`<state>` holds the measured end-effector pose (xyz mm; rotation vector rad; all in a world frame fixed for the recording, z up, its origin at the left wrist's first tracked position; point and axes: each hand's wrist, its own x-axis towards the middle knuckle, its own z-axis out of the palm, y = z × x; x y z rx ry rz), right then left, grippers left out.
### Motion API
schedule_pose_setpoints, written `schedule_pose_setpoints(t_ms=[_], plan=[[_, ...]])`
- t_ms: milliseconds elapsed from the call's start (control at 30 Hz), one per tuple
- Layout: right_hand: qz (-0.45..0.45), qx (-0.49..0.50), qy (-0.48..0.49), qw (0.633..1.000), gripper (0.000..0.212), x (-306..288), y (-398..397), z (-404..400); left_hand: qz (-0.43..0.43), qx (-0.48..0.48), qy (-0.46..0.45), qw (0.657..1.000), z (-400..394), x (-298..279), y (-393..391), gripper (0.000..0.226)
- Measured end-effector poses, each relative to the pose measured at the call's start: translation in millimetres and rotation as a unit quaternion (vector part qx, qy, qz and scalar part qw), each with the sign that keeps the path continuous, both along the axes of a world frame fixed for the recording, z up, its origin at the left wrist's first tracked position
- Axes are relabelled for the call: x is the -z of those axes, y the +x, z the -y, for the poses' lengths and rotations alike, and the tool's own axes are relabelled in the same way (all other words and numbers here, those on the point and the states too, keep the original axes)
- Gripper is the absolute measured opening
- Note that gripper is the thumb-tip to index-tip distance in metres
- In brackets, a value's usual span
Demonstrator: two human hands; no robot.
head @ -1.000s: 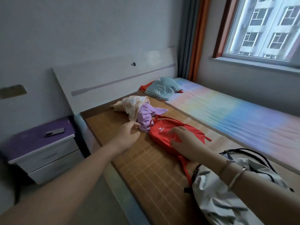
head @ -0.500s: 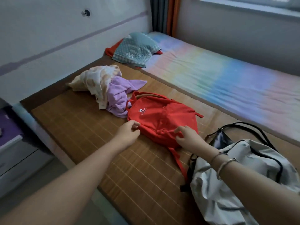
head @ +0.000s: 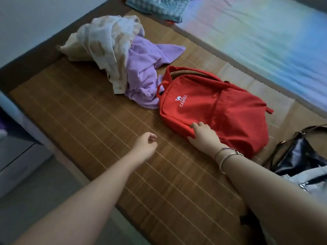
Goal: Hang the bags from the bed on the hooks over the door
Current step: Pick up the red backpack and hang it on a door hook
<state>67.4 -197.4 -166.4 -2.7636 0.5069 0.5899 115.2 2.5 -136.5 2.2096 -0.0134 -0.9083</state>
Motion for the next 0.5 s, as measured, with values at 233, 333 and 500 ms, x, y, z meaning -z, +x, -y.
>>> schedule_pose_setpoints(t_ms=[233,333,500], plan=[[-0.053,0.036,-0.048,0.997,0.047,60.0,38.4,-10.3,-0.047,-0.018,-0.004,0.999,-31.1,44.0,17.0,0.031],[-0.028,0.043,-0.076,0.996,0.031,68.0,38.0,-9.2,-0.057,-0.030,0.005,0.998,-39.8,52.4,17.1,0.030],[0.056,0.123,0.065,0.989,0.017,52.1,31.1,3.4,-0.059,-0.039,0.001,0.998,-32.4,40.9,11.1,0.031]])
